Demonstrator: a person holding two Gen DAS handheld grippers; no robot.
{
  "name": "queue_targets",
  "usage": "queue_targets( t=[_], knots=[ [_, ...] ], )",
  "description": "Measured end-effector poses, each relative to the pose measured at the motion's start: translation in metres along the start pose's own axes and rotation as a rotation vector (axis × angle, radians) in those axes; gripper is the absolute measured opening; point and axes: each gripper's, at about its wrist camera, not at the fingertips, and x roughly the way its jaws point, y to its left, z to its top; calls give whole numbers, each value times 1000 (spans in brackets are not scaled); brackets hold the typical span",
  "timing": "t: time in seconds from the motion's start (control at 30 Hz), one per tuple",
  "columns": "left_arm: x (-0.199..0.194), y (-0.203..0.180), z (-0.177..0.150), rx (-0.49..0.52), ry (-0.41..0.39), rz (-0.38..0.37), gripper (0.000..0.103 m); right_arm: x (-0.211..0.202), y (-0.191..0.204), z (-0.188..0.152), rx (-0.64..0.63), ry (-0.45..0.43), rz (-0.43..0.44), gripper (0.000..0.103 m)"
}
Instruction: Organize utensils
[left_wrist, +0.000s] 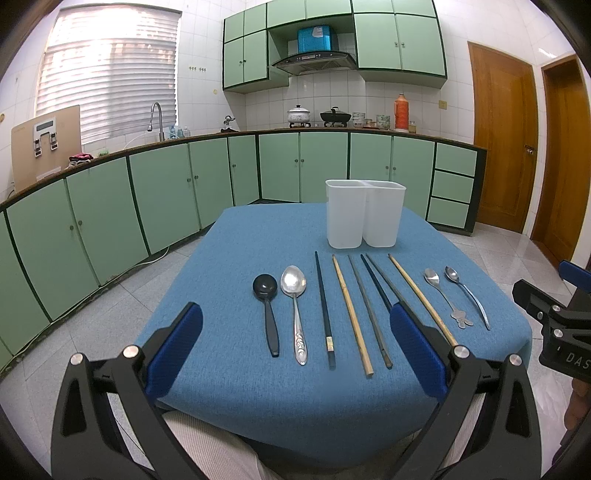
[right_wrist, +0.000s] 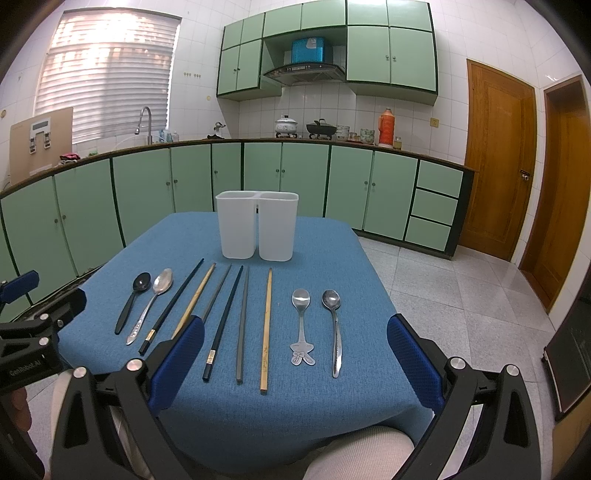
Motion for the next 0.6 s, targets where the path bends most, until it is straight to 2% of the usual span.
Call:
queue_targets(
  t=[0.37, 0.6],
  knots=[
    [2, 8, 2, -15, 5, 8, 98, 6, 1, 0, 13, 8, -2, 97],
    [42, 54, 14, -96, 66, 99, 98, 35, -28, 8, 71, 57, -19, 97]
  ],
)
